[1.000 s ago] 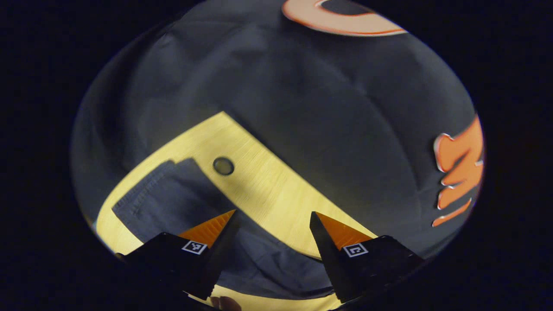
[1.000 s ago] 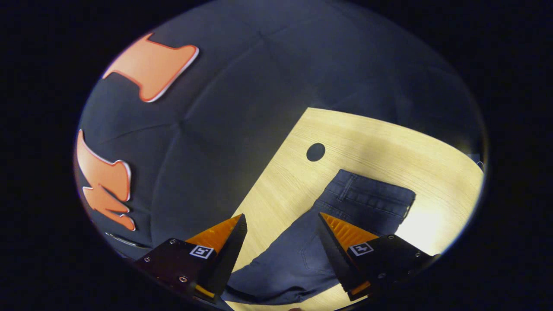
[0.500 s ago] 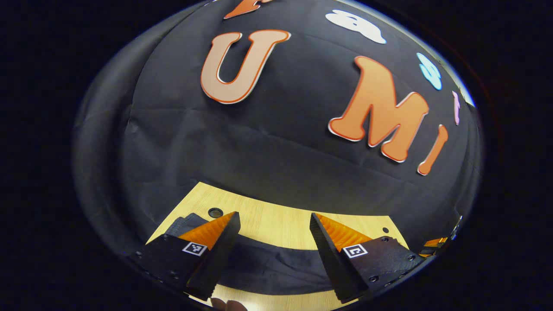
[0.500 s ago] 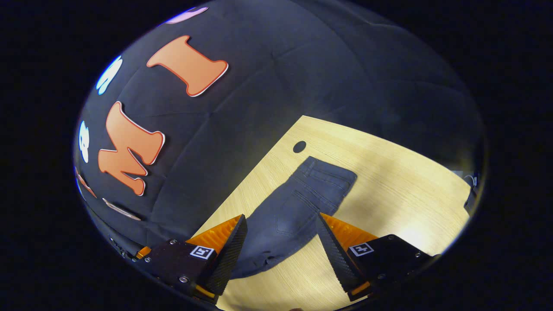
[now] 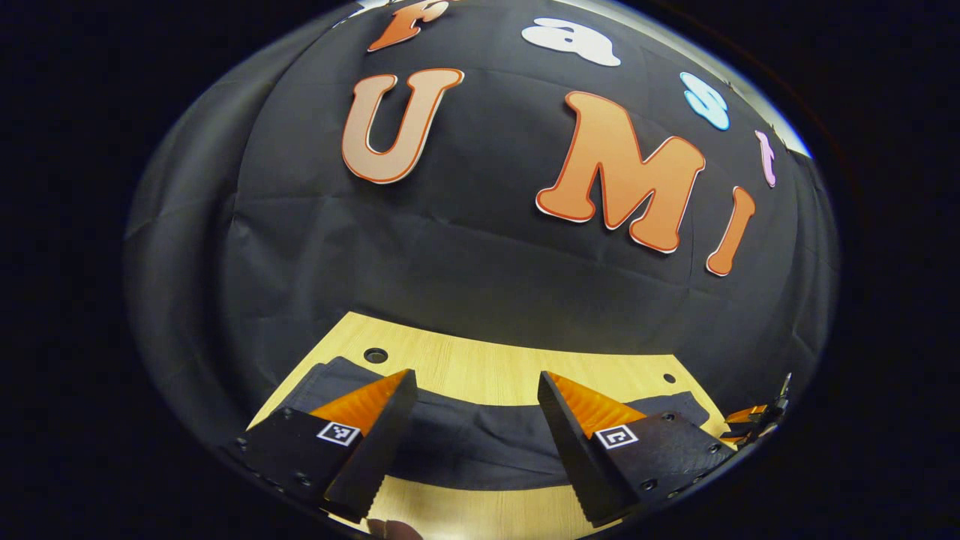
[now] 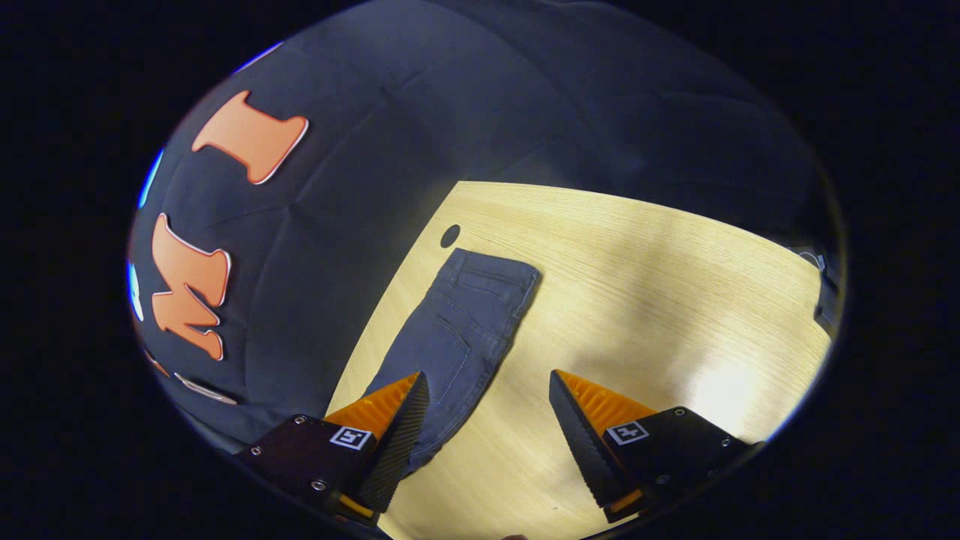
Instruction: Grasp the waist and the cuffs of the jeans and fold them to make the two legs overlap; first hold the waist and fold one-third of the jeans toward the cuffs, then hold the cuffs and fold the remaining one-third in the same direction to finish folding.
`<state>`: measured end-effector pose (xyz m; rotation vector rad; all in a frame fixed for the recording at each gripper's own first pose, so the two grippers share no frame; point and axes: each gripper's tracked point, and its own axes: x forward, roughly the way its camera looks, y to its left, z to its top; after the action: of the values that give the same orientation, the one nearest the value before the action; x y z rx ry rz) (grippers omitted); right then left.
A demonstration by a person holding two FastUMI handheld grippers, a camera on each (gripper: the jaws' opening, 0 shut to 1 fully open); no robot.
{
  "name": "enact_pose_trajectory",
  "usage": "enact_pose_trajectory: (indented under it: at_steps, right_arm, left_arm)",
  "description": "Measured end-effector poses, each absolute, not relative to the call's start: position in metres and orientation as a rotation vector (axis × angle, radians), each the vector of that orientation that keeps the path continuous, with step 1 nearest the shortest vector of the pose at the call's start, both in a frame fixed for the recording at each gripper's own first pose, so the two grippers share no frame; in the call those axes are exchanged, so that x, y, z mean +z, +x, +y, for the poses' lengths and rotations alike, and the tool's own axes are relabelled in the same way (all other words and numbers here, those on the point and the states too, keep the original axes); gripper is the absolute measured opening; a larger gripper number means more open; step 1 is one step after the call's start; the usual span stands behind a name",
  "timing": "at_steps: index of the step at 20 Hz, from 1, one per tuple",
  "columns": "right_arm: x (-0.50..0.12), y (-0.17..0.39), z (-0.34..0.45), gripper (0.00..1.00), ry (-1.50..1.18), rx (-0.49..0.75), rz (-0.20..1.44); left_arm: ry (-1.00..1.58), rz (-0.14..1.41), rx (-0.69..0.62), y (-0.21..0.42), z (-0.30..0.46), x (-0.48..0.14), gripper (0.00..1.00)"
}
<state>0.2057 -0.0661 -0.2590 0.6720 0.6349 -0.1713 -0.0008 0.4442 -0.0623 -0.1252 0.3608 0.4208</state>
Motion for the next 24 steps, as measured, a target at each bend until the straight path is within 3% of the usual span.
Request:
enact_pose_trajectory:
  at_steps: [9, 17, 19, 20, 23, 24]
  right_arm:
    - [-0.292, 0.276, -0.082, 0.98, 0.764, -0.231, 0.674]
    - [-0.31, 0.314, -0.078, 0.96, 0.716, -0.274, 0.67]
    - [-0.316, 0.311, -0.085, 0.68, 0.676, -0.308, 0.663]
    - [-0.318, 0.312, -0.086, 0.67, 0.656, -0.305, 0.655]
    - [-0.315, 0.313, -0.083, 0.29, 0.654, -0.307, 0.662]
    - [-0.313, 0.31, -0.084, 0.29, 0.622, -0.318, 0.669]
  left_arm:
    - [0.014, 0.35, 0.482, -0.019, 0.444, -0.038, 0.98]
    - [-0.099, 0.343, 0.495, -0.024, 0.446, -0.042, 0.97]
    - [-0.147, 0.342, 0.5, -0.027, 0.448, -0.046, 0.97]
    - [-0.167, 0.342, 0.507, -0.03, 0.451, -0.049, 0.97]
    - [-0.213, 0.333, 0.53, -0.038, 0.461, -0.052, 0.98]
    - [-0.215, 0.332, 0.534, -0.04, 0.464, -0.051, 0.98]
